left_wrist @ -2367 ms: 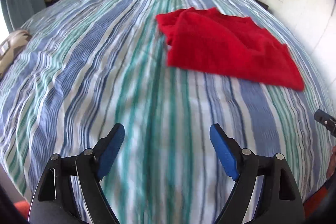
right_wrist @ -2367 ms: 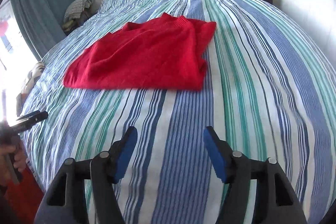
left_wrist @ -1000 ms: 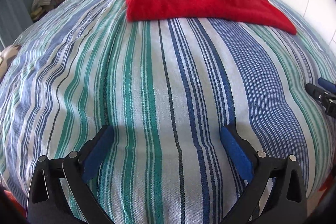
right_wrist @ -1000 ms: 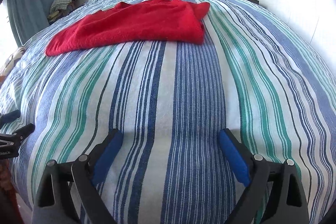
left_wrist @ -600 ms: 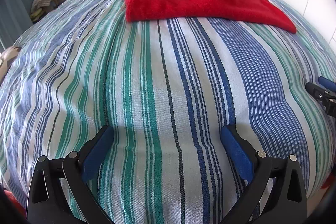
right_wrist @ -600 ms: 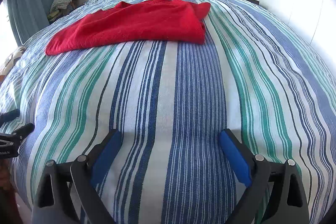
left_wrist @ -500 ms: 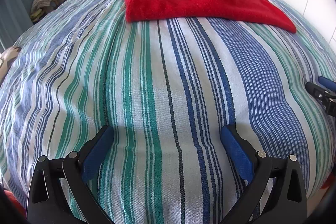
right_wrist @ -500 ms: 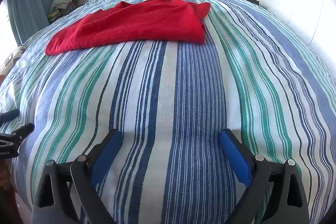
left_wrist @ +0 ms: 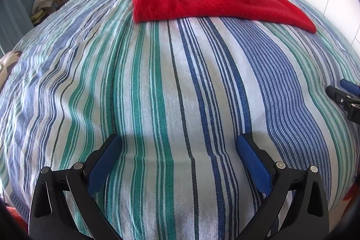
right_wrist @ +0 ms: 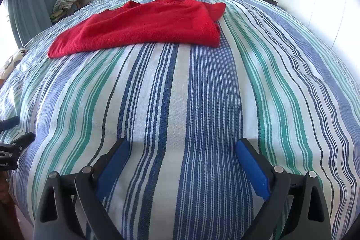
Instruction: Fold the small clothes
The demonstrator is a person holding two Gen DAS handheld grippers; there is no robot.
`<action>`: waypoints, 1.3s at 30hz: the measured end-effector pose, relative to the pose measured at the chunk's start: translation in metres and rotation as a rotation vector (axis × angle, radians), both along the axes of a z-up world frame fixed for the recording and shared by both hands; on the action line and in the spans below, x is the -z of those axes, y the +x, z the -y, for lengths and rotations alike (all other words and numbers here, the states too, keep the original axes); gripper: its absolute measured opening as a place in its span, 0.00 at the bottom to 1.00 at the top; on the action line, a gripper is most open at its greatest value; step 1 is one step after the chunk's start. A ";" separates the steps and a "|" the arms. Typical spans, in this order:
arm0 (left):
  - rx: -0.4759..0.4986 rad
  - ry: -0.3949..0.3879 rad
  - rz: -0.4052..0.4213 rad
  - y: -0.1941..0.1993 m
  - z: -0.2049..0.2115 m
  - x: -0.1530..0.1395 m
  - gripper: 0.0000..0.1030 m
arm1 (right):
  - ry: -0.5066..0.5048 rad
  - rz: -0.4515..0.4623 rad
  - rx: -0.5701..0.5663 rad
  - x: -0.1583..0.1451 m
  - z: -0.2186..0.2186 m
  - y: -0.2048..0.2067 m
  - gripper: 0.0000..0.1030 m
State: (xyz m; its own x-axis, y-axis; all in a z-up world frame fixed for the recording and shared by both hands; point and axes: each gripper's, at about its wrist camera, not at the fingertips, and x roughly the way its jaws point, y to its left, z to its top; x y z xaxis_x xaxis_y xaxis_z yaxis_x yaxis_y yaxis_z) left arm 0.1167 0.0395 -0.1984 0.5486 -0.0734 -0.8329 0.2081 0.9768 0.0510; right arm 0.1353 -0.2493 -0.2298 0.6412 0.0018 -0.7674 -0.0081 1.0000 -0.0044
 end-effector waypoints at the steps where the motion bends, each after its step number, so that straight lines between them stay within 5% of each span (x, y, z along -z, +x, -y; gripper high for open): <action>1: -0.001 0.001 0.000 0.001 0.000 0.000 0.99 | 0.000 0.000 0.000 0.000 0.000 0.000 0.92; 39: -0.004 0.012 0.013 -0.001 0.003 0.002 0.99 | -0.006 0.004 0.000 0.001 -0.001 0.000 0.94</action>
State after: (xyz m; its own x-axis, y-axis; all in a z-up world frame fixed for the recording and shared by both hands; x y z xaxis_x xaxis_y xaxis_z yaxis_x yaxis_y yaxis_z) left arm 0.1159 0.0367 -0.2000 0.5598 -0.0614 -0.8264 0.2034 0.9769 0.0652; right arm 0.1351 -0.2486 -0.2307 0.6443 -0.0028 -0.7648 -0.0081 0.9999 -0.0105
